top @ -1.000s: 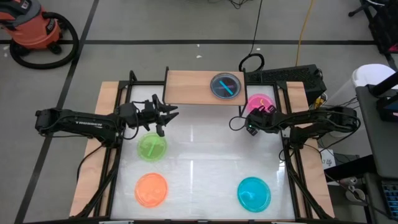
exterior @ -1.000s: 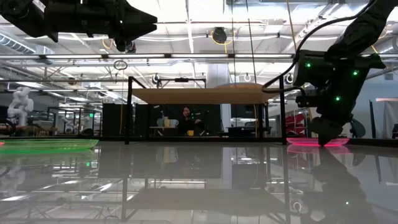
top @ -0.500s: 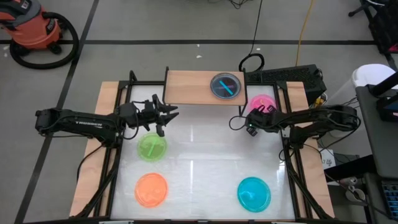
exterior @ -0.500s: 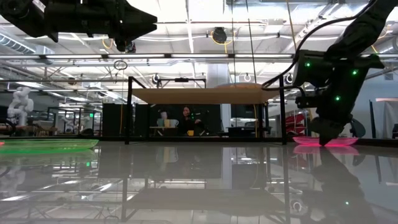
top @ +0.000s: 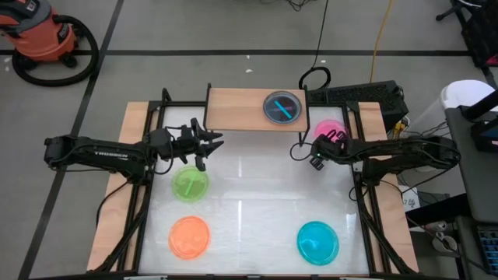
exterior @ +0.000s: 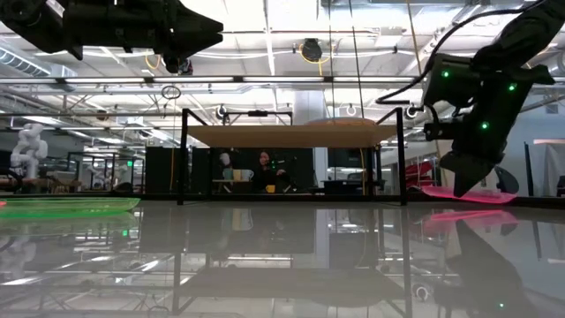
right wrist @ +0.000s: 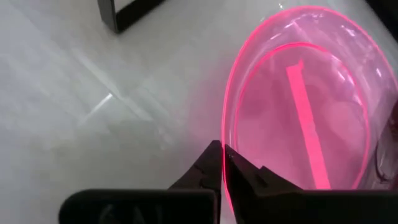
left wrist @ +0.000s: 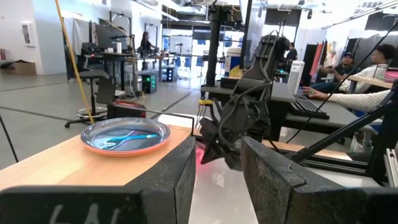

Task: Place and stack plates onto a shelf
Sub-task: Put the pink plate on the shelf

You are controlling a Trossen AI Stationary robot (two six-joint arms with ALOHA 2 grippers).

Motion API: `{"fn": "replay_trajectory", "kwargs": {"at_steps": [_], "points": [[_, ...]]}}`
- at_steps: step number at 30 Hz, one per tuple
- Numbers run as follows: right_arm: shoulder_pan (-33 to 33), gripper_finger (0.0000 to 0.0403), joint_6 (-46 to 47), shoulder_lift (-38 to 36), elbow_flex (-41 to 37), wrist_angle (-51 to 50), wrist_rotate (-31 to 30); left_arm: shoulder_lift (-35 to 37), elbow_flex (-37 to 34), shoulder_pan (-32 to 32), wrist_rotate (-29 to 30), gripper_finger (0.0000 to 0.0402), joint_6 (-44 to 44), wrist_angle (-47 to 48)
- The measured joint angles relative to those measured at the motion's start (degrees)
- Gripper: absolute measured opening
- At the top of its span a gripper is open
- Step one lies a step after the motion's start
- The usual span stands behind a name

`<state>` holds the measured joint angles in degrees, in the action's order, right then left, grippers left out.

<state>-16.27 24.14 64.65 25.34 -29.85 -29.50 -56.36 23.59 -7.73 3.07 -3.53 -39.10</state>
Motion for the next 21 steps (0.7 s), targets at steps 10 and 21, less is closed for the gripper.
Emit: {"fn": "replay_trajectory", "kwargs": {"at_steps": [10,21], "points": [[0.3,0.0000,0.2,-9.5,0.1,-2.2,0.0,0.0,0.0,0.0,0.0,0.0131,0.0,0.1],[3.2,0.0000,0.2,-18.5,0.1,-1.7,-0.2,0.0,0.0,0.0,0.0,0.0131,0.0,0.4]]}}
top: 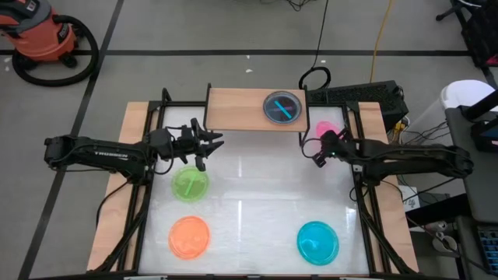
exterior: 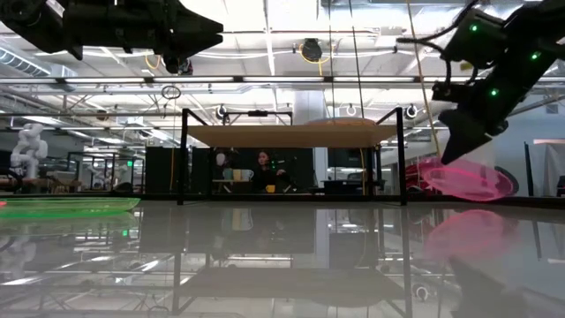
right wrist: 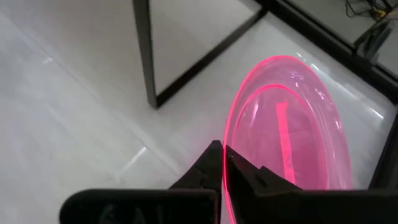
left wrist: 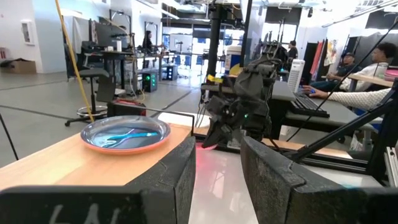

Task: Place and stack plates onto a shelf
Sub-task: Put the pink plate on the shelf

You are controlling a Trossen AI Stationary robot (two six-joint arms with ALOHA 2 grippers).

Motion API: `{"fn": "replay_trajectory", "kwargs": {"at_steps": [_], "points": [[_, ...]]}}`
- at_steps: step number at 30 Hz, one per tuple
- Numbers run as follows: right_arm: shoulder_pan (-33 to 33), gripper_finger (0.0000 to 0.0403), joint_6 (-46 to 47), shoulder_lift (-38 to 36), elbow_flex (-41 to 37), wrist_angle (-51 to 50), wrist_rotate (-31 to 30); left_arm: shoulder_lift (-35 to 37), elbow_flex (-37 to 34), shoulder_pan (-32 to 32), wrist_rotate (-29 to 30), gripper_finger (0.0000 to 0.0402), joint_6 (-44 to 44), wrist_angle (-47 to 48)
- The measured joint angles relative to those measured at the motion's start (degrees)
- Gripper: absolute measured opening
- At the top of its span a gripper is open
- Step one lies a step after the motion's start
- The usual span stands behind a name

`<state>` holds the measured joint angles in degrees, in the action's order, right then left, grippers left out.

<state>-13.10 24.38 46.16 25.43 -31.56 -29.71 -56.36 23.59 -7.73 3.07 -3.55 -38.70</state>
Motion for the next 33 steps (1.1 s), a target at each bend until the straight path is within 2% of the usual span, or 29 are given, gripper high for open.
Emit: {"fn": "replay_trajectory", "kwargs": {"at_steps": [10,13,19,24,33], "points": [[2.1,0.0000,0.0,-5.9,0.0,0.1,0.1,0.0,0.0,0.0,0.0,0.0131,-0.1,0.0],[2.4,0.0000,0.3,-8.0,0.2,0.0,3.6,0.0,0.0,0.0,0.0,0.0131,-0.1,0.0],[2.5,0.0000,1.7,-10.7,2.5,0.1,15.9,0.0,0.0,0.0,0.0,0.0131,-0.1,0.5],[5.2,0.0000,2.1,-11.2,2.8,0.0,22.1,0.0,0.0,0.0,0.0,0.0131,-0.3,1.3],[10.6,0.0000,3.4,-11.2,3.1,0.0,25.6,0.0,0.0,0.0,0.0,0.0131,-1.1,1.4]]}}
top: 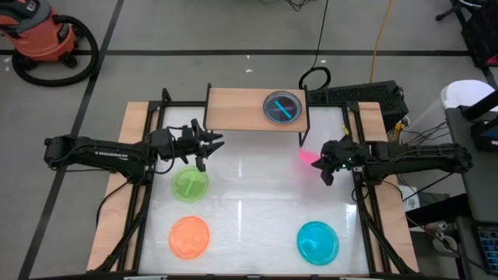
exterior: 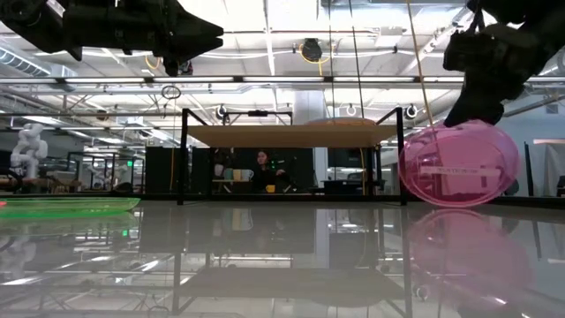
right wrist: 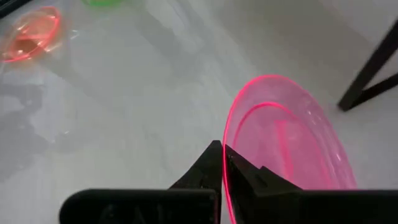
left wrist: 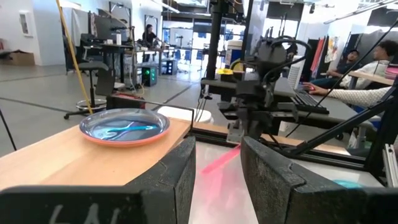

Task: Place and stack plates onto a shelf
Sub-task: Put the pink plate on the shelf

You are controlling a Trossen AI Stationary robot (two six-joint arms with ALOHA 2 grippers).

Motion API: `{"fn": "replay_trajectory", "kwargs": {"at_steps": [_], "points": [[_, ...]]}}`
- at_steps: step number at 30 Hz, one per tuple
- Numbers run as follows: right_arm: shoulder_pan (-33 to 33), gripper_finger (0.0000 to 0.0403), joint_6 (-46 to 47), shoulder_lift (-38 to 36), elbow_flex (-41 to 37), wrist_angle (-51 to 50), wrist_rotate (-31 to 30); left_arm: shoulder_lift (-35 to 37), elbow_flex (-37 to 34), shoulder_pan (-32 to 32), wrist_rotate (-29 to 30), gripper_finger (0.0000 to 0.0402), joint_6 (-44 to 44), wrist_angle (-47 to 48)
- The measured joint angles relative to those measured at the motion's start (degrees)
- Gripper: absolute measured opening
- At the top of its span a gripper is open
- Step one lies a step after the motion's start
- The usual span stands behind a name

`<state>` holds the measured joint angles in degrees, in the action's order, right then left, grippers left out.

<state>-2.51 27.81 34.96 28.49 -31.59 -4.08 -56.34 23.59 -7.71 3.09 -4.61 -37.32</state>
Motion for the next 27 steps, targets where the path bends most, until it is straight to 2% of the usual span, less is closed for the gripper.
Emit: {"fn": "replay_trajectory", "kwargs": {"at_steps": [5,12,18,23,27], "points": [[2.4,0.0000,-1.2,0.0,0.6,7.3,0.0,0.0,0.0,0.0,0.0,0.0131,-0.3,0.0],[4.9,0.0000,-10.9,3.6,0.7,33.4,0.3,0.0,0.0,0.0,0.0,0.0131,-0.4,-0.1],[3.0,0.0000,-19.5,11.1,1.0,51.1,2.0,0.6,0.0,0.0,-1.2,0.0131,-0.2,0.3],[-1.0,0.0000,-20.6,19.7,6.7,54.0,8.7,8.0,0.0,0.0,-3.1,0.0131,0.5,2.6],[-4.1,0.0000,-25.8,27.3,13.2,53.5,12.3,13.5,0.0,0.0,-3.1,0.0131,0.6,6.7]]}}
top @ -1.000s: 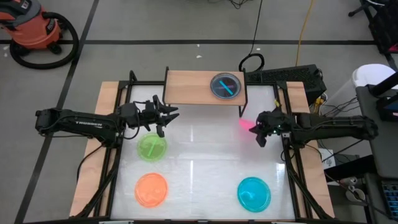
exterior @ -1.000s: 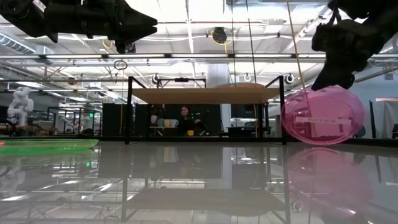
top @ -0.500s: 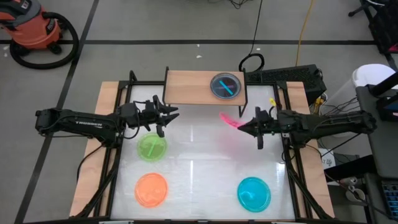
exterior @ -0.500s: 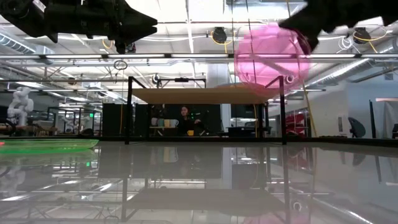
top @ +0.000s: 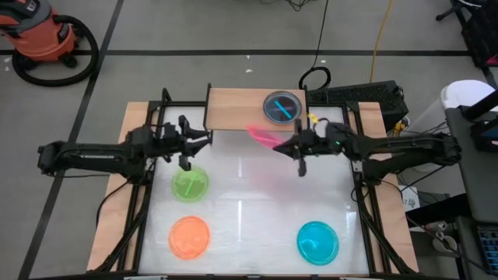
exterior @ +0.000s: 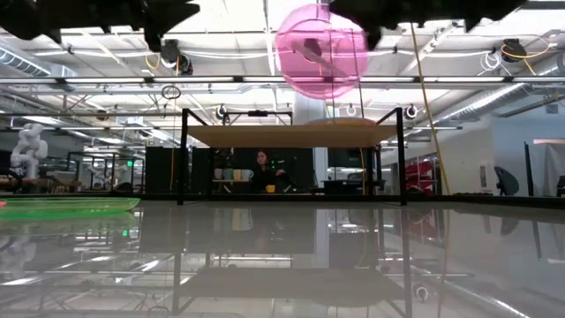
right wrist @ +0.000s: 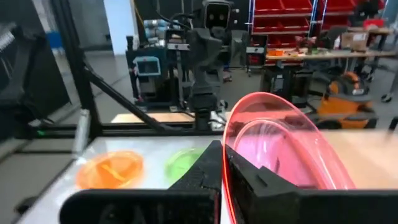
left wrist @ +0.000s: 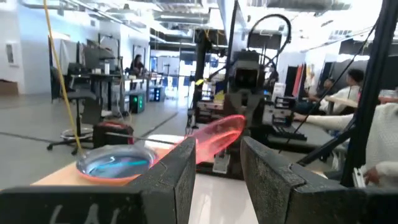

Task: Place and stack plates onto a shelf
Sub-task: Put the pink plate on the shelf

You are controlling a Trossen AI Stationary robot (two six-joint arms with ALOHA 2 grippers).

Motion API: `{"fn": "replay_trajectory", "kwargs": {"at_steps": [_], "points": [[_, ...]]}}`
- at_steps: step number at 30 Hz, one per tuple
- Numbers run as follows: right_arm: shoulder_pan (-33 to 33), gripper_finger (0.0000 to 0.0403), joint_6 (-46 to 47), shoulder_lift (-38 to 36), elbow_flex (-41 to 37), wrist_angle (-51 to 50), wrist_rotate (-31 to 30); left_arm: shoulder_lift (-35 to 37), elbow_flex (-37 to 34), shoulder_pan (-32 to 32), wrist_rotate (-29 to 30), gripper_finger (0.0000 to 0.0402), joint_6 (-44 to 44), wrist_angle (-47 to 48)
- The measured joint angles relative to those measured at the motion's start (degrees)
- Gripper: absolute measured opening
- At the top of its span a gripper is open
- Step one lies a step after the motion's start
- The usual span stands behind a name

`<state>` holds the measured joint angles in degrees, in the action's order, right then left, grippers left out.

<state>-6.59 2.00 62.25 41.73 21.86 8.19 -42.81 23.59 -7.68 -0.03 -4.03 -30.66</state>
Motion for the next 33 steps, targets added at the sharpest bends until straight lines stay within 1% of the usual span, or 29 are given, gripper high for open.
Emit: {"fn": "replay_trajectory", "kwargs": {"at_steps": [4,9,12,16,20,23,28,33], "points": [[-3.0,0.0000,-7.8,7.7,7.4,0.1,2.6,2.1,0.0,0.0,0.0,0.0131,1.6,4.0],[-6.6,0.0000,-17.1,17.5,16.7,-1.7,2.6,1.6,0.0,0.0,0.0,0.0131,3.6,4.4],[-9.2,0.0000,-20.6,23.6,21.4,-2.0,2.6,1.6,0.0,0.0,0.1,0.0131,3.8,4.4],[-11.8,0.0000,-22.6,31.0,26.2,-2.7,2.6,1.6,0.0,0.0,0.1,0.0131,3.3,4.6],[-12.9,0.0000,-24.7,36.2,28.0,-3.2,2.6,1.6,0.0,0.0,0.1,0.0131,2.4,5.7],[-13.3,0.0000,-26.2,38.9,28.1,-1.7,2.5,1.6,0.0,0.0,0.1,0.0131,2.4,5.6],[-14.2,0.0000,-26.4,41.6,28.2,0.7,2.4,1.6,0.0,0.0,0.1,0.0131,2.1,5.6],[-14.5,0.0000,-23.0,42.7,28.2,0.7,2.3,1.6,0.0,0.0,0.1,0.0131,0.7,5.6]]}}
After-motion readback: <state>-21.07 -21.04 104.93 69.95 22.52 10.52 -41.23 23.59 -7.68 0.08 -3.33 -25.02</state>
